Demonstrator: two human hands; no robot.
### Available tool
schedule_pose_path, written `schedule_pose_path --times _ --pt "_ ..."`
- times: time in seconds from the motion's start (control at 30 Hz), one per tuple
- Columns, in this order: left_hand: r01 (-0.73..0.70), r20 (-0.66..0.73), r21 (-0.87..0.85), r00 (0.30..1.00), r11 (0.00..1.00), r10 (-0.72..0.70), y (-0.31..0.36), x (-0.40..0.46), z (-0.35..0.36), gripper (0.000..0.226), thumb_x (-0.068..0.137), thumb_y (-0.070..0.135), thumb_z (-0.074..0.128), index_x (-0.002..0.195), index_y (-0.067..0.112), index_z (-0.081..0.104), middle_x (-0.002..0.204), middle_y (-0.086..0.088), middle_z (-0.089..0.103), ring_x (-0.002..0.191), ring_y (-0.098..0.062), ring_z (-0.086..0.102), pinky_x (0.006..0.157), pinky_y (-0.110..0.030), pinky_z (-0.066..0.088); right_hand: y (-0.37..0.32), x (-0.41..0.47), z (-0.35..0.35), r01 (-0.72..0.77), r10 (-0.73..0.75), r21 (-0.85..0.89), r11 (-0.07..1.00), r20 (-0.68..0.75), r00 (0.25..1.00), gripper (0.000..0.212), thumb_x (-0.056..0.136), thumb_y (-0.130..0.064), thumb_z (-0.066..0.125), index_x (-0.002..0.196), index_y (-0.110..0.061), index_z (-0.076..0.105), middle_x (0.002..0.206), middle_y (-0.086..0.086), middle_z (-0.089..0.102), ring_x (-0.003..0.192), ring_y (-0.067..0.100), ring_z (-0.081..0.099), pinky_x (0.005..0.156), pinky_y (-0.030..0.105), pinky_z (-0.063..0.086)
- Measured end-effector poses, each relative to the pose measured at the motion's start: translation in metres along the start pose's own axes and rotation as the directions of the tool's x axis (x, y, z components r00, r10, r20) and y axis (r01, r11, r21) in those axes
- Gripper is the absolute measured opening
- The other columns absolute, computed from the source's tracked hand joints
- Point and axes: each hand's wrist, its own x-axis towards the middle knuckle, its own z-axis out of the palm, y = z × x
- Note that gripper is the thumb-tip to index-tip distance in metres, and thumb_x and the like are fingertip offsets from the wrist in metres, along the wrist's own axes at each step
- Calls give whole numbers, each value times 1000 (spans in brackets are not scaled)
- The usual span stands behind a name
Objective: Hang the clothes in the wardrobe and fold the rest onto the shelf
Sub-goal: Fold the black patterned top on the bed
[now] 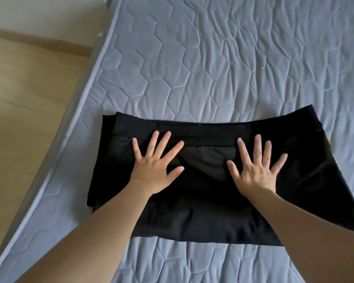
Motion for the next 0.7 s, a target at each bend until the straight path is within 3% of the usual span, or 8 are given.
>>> schedule_pose_path --times 0.17,0.33,0.53,0.63,0.7 --pt "-11 -39 23 999 1000 12 -7 8 25 71 88 70 24 148 45 -4 162 0 -4 148 -29 -9 105 -74 -3 -2 7 22 43 -39 47 998 -72 997 70 86 -64 20 149 -41 2 160 6 -9 145 32 -10 104 57 -23" --pt "-30 -66 35 997 999 32 -9 12 27 73 86 67 28 149 43 -2 162 -2 0 148 -31 -5 104 -76 1 3 10 23 78 -70 72 994 -113 991 69 86 -58 26 150 -37 10 160 10 1 145 37 -3 105 69 -7" --pt "-34 -69 51 997 998 37 -7 13 27 72 87 64 29 150 40 1 161 -4 2 148 -32 -3 104 -76 1 6 11 25 104 -90 84 991 -156 984 67 88 -57 24 150 -38 8 160 10 0 145 37 -3 105 70 -6" --pt "19 -149 43 989 999 -12 11 3 13 71 91 59 28 152 33 5 161 -8 3 148 -31 -2 105 -75 1 5 7 24 98 -87 60 993 -161 983 66 89 -58 20 150 -39 3 160 9 -4 145 35 -6 105 69 -8" --pt "-40 -206 -32 978 999 33 40 -14 1 69 93 57 28 153 28 12 161 -8 5 148 -30 1 109 -70 -4 4 8 22 72 -69 14 997 -143 987 66 89 -58 18 150 -39 0 160 9 -6 145 34 -7 106 67 -10"
